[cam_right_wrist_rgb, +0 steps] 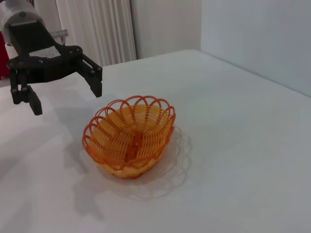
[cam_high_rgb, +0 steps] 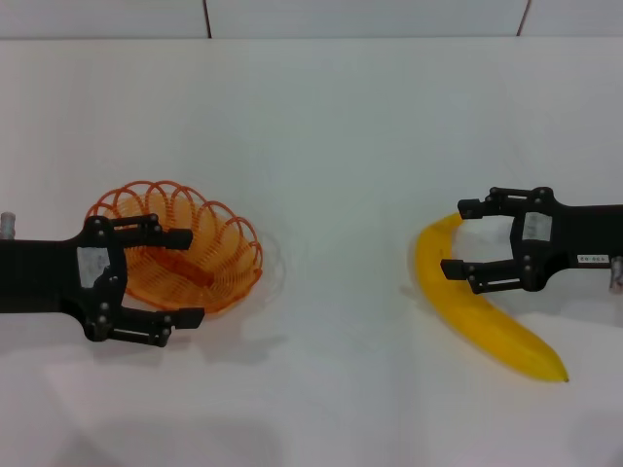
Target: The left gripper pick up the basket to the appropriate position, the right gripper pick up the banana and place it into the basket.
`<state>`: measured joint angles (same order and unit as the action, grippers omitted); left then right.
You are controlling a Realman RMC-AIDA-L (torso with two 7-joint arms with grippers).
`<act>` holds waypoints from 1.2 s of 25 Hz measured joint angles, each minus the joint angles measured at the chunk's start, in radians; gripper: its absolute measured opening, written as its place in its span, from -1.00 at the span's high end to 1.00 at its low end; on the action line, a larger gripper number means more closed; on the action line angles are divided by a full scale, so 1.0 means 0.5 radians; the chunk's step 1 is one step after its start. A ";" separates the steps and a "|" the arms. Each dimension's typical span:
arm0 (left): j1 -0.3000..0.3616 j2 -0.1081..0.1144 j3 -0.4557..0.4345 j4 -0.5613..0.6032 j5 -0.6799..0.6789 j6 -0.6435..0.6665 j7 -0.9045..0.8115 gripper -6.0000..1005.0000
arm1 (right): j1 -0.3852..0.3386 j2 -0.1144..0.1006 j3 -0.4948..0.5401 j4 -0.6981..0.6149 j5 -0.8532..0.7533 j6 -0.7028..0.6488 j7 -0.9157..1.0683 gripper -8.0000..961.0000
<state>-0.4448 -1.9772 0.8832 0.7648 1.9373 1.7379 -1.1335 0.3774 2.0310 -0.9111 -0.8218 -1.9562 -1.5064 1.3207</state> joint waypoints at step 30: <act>-0.106 0.112 -0.225 0.343 0.056 -0.508 -1.505 -0.80 | 0.001 0.001 0.003 -0.001 0.010 0.000 0.000 -0.82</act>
<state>-0.4979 -1.9211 0.7707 0.9360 1.9654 1.4840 -1.8860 0.3778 2.0313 -0.9096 -0.8222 -1.9511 -1.5064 1.3207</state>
